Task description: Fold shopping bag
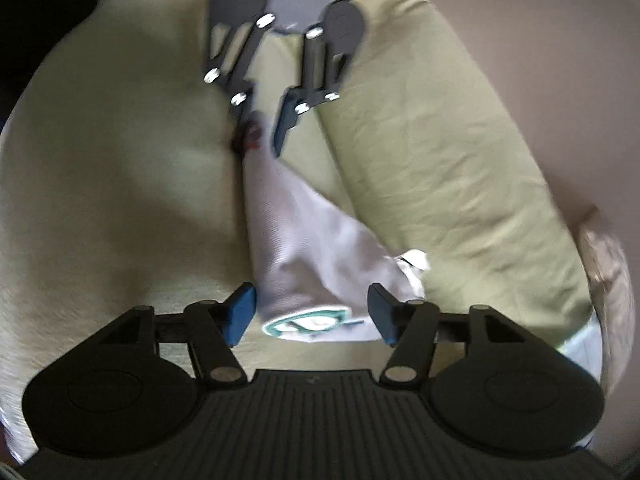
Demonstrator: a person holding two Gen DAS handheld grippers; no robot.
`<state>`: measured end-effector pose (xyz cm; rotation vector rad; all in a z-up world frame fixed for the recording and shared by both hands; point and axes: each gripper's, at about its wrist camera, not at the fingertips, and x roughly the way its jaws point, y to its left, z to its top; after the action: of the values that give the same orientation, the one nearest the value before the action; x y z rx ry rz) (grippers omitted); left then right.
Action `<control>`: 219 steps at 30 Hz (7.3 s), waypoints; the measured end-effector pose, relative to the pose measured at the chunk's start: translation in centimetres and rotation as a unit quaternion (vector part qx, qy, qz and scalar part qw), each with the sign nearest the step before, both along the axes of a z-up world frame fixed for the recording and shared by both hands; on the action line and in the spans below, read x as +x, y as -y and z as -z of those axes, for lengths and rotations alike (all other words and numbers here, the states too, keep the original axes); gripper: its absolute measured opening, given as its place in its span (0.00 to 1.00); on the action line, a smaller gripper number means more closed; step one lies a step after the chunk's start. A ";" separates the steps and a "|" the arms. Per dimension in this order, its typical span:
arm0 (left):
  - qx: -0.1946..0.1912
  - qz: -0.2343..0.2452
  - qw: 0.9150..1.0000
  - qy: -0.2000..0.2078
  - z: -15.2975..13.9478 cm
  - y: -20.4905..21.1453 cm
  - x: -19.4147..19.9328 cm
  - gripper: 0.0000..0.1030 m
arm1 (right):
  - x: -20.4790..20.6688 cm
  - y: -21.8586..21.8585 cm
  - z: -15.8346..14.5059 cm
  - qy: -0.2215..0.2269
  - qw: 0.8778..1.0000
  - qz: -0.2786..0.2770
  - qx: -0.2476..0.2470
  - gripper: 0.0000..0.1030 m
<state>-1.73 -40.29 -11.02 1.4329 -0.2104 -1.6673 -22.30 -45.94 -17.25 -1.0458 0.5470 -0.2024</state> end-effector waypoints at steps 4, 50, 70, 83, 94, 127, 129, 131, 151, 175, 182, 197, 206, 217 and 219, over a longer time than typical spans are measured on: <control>0.000 -0.007 1.000 -0.024 -0.2 0.3 0.5 0.28 | 0.6 1.4 0.2 0.001 0.999 0.000 0.045 0.38; -0.041 -0.180 0.972 -0.147 -7.6 1.4 2.9 0.39 | 0.7 19.8 -2.6 -0.003 0.495 0.320 0.808 0.27; -0.020 -0.258 0.936 -0.238 -4.4 5.1 3.2 0.31 | -1.3 18.3 -0.1 0.121 0.428 0.353 0.823 0.26; -0.022 -0.268 0.930 -0.250 -4.3 5.0 3.2 0.31 | -1.3 18.1 -0.2 0.133 0.440 0.349 0.816 0.26; -0.018 -0.276 0.925 -0.259 -3.8 5.6 3.4 0.31 | -1.0 13.7 -1.7 0.193 0.553 0.351 0.731 0.27; -0.008 -0.241 0.941 -0.238 -4.5 6.1 4.0 0.30 | 6.0 6.2 -4.7 0.109 0.825 0.392 0.392 0.04; -0.004 -0.239 0.942 -0.236 -5.1 5.4 4.1 0.32 | 5.8 6.5 -4.9 0.110 0.821 0.391 0.401 0.04; -0.002 -0.239 0.945 -0.224 -5.4 5.0 4.1 0.32 | 5.7 6.7 -5.0 0.111 0.817 0.391 0.409 0.04; 0.004 -0.253 0.929 -0.268 -4.2 6.6 4.6 0.32 | 5.2 7.0 -4.8 0.122 0.813 0.380 0.424 0.04; -0.016 -0.208 0.965 -0.160 -2.8 2.6 3.5 0.29 | 5.0 7.1 -4.9 0.124 0.812 0.378 0.426 0.05; -0.052 -0.184 0.962 -0.193 -6.3 1.1 3.5 0.16 | 5.1 6.7 -4.8 0.126 0.816 0.378 0.418 0.05; -0.084 -0.157 0.978 -0.112 -2.2 1.8 2.0 0.02 | 5.2 7.1 -4.9 0.119 0.816 0.376 0.423 0.06; -0.102 0.028 0.982 0.158 2.7 -2.5 0.0 0.46 | 5.1 7.0 -4.7 0.124 0.817 0.371 0.423 0.06; -0.062 0.047 0.994 0.080 1.9 1.8 2.8 0.42 | 5.1 6.5 -4.9 0.120 0.846 0.333 0.399 0.08; -0.048 0.049 0.995 0.072 1.5 2.1 3.1 0.42 | 4.6 5.9 -5.1 0.113 0.868 0.302 0.378 0.17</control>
<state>1.35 -42.39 -12.48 1.4915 -0.4422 -1.6116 -17.74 -51.86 -12.19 -0.0538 0.6496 -0.6003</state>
